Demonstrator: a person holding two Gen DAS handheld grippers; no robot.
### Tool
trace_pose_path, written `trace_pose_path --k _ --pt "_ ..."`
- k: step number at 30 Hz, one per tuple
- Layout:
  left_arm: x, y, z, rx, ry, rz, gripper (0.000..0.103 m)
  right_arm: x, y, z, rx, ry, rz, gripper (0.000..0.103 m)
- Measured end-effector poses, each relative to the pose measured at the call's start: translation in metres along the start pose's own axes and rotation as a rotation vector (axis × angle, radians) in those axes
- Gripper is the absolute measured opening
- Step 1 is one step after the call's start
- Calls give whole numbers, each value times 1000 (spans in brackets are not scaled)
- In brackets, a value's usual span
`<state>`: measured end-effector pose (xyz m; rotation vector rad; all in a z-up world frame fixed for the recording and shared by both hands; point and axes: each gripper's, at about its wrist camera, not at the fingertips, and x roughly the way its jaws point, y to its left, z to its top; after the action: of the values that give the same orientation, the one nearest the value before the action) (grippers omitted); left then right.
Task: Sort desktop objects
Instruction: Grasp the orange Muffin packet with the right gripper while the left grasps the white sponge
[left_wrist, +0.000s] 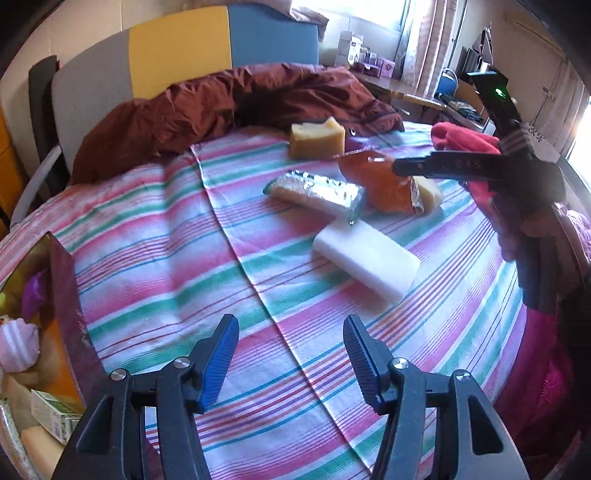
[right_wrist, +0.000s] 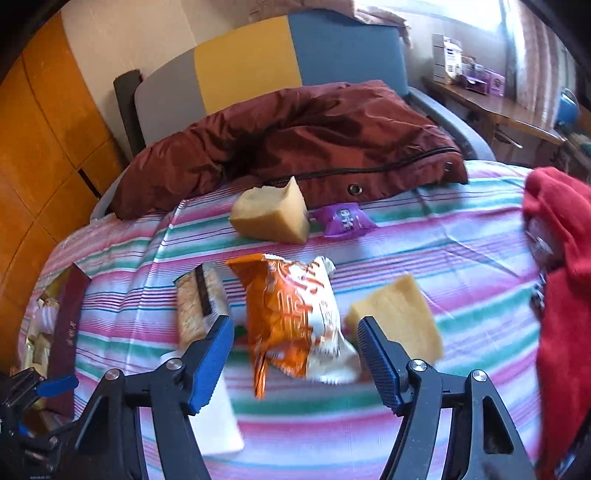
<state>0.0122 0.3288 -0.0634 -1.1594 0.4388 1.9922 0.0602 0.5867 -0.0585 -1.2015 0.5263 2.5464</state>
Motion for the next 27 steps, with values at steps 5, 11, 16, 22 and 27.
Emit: trace_pose_path --k 5,11,16,22,27 --pt "15 3 3 -26 39 -1 60 25 -6 5 -23 23 25 71" --pt "28 5 14 -76 61 -28 60 44 3 7 -90 41 40 66" --pt "31 -7 27 -70 65 -67 60 49 17 3 -171 96 -8 57" --pt "47 -30 49 -102 106 -130 60 45 18 3 -190 153 -4 57" --pt "76 -37 67 -234 176 -137 60 41 4 7 -129 156 2 57"
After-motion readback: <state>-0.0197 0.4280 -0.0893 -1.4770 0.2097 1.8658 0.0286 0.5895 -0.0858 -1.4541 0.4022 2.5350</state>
